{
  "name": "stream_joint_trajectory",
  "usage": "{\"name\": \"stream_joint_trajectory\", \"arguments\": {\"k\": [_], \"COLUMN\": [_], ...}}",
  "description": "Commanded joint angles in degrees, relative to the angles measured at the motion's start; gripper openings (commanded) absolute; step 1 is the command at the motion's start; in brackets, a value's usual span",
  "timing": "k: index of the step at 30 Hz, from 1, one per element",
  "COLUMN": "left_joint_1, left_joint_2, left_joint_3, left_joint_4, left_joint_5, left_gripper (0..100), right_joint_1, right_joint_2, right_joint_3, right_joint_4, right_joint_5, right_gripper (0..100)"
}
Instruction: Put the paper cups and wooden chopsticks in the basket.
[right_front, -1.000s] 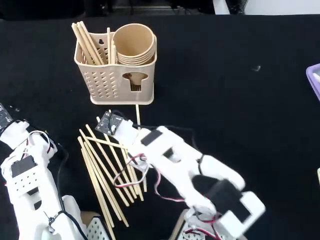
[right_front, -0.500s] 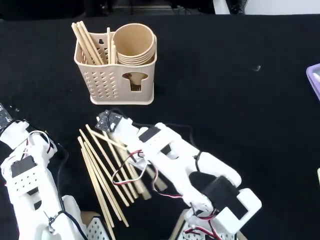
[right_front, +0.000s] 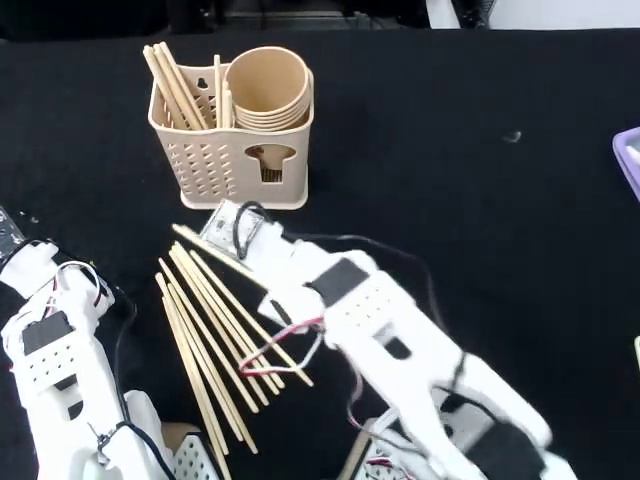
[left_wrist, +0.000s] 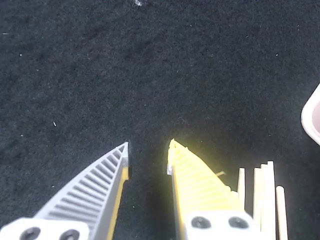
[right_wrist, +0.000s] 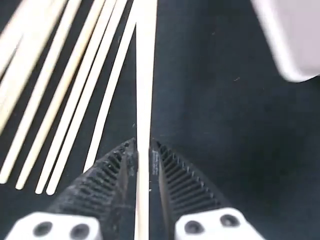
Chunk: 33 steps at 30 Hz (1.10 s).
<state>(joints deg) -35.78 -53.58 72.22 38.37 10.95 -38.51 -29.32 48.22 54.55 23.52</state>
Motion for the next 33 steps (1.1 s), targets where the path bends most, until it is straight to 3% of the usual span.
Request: {"name": "stream_joint_trajectory", "arguments": {"k": [1, 4, 8, 12, 18, 26, 33], "left_joint_1": [-0.48, -0.48, -0.48, -0.48, -0.48, -0.48, -0.48], "left_joint_2": [-1.05, -1.05, -1.05, -1.05, -1.05, -1.05, -1.05], "left_joint_3": [-0.84, -0.84, -0.92, -0.92, -0.75, -0.75, -0.66], "left_joint_4": [-1.05, -1.05, -1.05, -1.14, -1.14, -1.14, -1.14], "left_joint_5": [0.44, 0.44, 0.44, 0.44, 0.44, 0.44, 0.44], "left_gripper": [13, 13, 13, 13, 13, 13, 13], "right_joint_1": [0.18, -2.11, -2.99, -2.99, -0.53, 2.02, 3.08], "right_joint_2": [-12.79, -19.91, -19.82, -14.02, 3.12, 25.45, 33.45], "right_joint_3": [-5.05, -10.68, -14.37, -14.73, -21.14, -37.23, -39.96], "right_joint_4": [1.85, -1.58, -21.01, -40.79, -63.47, -66.99, -66.9], "right_joint_5": [-0.44, -3.78, -9.14, -18.37, -20.04, -20.04, -19.6], "right_gripper": [1.1, 1.1, 1.1, 1.1, 1.1, 1.1, 1.1]}}
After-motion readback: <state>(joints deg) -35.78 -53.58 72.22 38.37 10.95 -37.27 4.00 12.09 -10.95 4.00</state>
